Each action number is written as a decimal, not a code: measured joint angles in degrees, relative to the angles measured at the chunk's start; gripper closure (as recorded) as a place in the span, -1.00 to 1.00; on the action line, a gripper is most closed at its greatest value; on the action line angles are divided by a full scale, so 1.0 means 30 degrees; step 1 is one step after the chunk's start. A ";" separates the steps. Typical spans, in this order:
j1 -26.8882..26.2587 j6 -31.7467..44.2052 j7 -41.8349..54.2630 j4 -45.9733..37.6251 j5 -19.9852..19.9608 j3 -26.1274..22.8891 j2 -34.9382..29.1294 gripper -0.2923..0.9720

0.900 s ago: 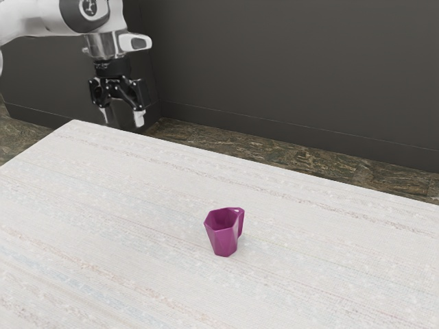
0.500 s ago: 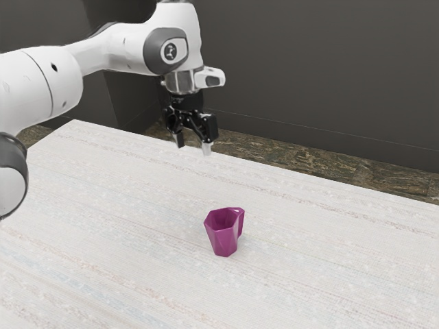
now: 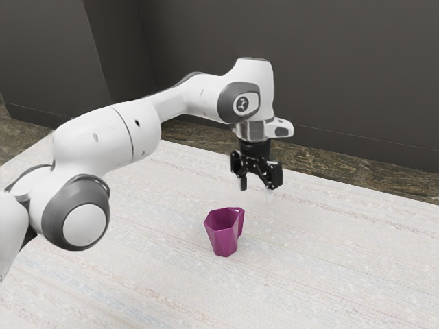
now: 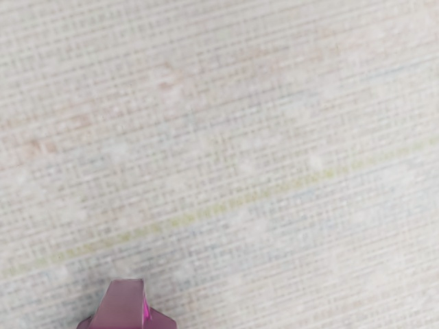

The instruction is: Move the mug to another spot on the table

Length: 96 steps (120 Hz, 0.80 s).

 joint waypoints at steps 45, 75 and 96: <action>-0.0845 -0.4663 -0.2548 0.7090 0.2386 -0.0167 0.5669 -0.22; -0.1133 -0.5777 -0.3691 0.7188 0.2986 -0.0165 0.5714 0.11; -0.1138 -0.6044 -0.4230 0.7189 0.3083 -0.0164 0.5688 0.24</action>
